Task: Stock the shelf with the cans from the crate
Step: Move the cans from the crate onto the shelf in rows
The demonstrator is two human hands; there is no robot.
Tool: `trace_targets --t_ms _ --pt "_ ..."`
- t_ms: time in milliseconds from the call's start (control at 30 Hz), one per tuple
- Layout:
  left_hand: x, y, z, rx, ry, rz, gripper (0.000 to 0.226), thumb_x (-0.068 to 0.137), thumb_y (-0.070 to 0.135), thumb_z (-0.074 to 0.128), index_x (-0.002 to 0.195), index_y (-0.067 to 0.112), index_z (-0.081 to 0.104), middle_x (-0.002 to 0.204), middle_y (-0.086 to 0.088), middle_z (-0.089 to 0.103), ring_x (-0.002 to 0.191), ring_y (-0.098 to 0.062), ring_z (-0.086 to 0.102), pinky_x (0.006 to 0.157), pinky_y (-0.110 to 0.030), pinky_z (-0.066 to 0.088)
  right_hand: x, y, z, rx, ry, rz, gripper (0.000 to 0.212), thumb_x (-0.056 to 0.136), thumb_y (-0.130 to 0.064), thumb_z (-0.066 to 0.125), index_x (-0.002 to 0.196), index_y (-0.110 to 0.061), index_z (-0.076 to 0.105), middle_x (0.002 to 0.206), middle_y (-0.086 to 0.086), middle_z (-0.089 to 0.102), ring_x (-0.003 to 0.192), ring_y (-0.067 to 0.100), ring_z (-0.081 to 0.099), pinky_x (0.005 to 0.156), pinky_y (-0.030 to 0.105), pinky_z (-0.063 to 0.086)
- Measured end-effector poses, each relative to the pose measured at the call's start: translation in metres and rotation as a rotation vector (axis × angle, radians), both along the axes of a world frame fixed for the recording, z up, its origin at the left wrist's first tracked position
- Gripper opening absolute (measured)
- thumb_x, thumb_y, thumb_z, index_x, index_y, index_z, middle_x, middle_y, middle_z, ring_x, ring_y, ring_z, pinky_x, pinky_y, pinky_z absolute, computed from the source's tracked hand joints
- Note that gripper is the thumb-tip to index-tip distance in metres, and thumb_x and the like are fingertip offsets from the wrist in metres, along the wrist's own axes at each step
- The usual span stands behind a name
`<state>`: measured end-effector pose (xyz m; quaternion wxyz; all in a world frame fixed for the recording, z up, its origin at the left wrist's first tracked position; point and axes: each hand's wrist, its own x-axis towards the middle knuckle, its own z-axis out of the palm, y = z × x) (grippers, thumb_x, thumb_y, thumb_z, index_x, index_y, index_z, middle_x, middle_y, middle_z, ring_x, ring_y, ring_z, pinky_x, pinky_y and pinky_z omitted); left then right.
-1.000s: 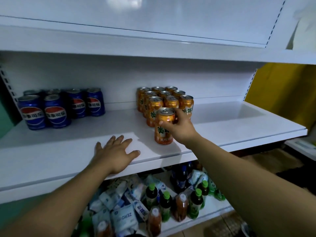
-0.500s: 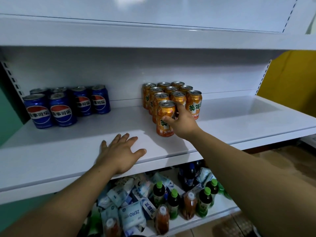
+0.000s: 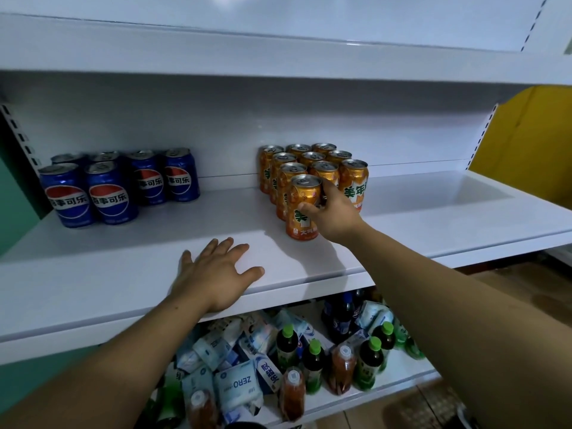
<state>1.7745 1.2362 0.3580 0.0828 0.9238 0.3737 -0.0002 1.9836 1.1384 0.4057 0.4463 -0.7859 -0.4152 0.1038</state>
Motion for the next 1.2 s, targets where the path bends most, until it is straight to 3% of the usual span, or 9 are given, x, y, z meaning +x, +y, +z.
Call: trace_targets --t_ms 100,167,300,367,500,767,900,1067,1200 --pt "0.001 -0.001 0.002 -0.002 0.01 -0.001 0.071 0.088 0.072 0.022 0.15 0.04 0.01 0.16 0.01 0.0 0.147 -0.013 -0.003 0.117 -0.052 -0.001 -0.004 -0.004 0.005 -0.046 0.002 -0.004 0.066 0.092 -0.037 0.06 0.147 -0.027 0.026 0.144 0.003 0.047 0.13 0.028 0.047 0.106 0.044 0.042" --pt "0.001 -0.001 0.003 -0.016 0.025 -0.007 0.071 0.088 0.072 0.022 0.15 0.04 0.01 0.16 0.009 0.0 0.147 -0.014 -0.003 0.117 -0.053 -0.001 -0.006 -0.014 0.009 -0.094 -0.022 -0.029 0.068 0.091 -0.043 0.06 0.148 -0.026 0.026 0.144 0.003 0.046 0.13 0.028 0.046 0.102 0.039 0.04" --pt "0.002 0.003 0.009 -0.066 0.076 0.02 0.071 0.089 0.07 0.025 0.151 0.037 0.012 0.161 0.006 0.0 0.148 -0.017 -0.002 0.116 -0.054 0.0 -0.001 -0.049 0.019 -0.239 -0.099 -0.05 0.055 0.091 -0.049 0.057 0.139 -0.026 0.043 0.137 0.004 0.054 0.122 0.026 0.051 0.092 0.032 0.039" --pt "0.007 -0.007 0.018 -0.09 0.056 -0.008 0.072 0.09 0.069 0.029 0.151 0.034 0.016 0.161 0.004 0.004 0.148 -0.017 0.003 0.117 -0.052 0.004 0.005 -0.082 0.027 -0.356 -0.142 -0.108 0.06 0.093 -0.05 0.054 0.143 -0.02 0.041 0.143 0.006 0.049 0.125 0.026 0.049 0.095 0.033 0.039" --pt "0.046 -0.062 0.037 -0.088 -0.012 -0.251 0.077 0.085 0.07 0.04 0.149 0.03 0.025 0.159 0.003 0.015 0.145 -0.018 0.019 0.116 -0.047 0.02 0.022 -0.156 0.039 -0.532 -0.185 -0.268 0.078 0.091 -0.058 0.052 0.151 -0.016 0.025 0.154 0.008 0.033 0.136 0.03 0.038 0.108 0.037 0.034" --pt "0.11 -0.216 0.056 -0.137 -0.045 -0.747 0.074 0.086 0.059 0.054 0.148 0.025 0.03 0.155 -0.001 0.026 0.14 -0.021 0.029 0.114 -0.037 0.027 0.011 -0.305 0.051 -0.694 -0.233 -0.569 0.074 0.092 -0.057 0.051 0.149 -0.015 0.03 0.15 0.01 0.04 0.131 0.029 0.043 0.102 0.037 0.04" --pt "0.122 -0.276 0.046 -0.184 -0.054 -0.892 0.074 0.085 0.054 0.058 0.147 0.023 0.031 0.153 0.0 0.031 0.137 -0.021 0.035 0.111 -0.036 0.032 -0.007 -0.371 0.044 -0.747 -0.244 -0.726 0.065 0.09 -0.056 0.054 0.14 -0.017 0.043 0.138 0.009 0.052 0.12 0.029 0.052 0.094 0.037 0.046" --pt "0.131 -0.329 0.027 -0.279 0.007 -1.044 0.074 0.088 0.051 0.057 0.149 0.022 0.027 0.157 0.001 0.024 0.142 -0.019 0.026 0.112 -0.031 0.026 -0.027 -0.452 0.036 -0.854 -0.149 -0.838 0.071 0.092 -0.053 0.054 0.148 -0.015 0.033 0.147 0.01 0.043 0.131 0.031 0.043 0.102 0.039 0.04" --pt "0.142 -0.367 0.01 -0.348 0.064 -1.1 0.065 0.091 0.042 0.058 0.146 0.018 0.034 0.152 -0.002 0.034 0.137 -0.02 0.036 0.105 -0.029 0.032 -0.024 -0.501 0.015 -0.906 -0.092 -0.861 0.074 0.093 -0.054 0.051 0.151 -0.016 0.027 0.151 0.01 0.039 0.134 0.031 0.039 0.105 0.04 0.038"
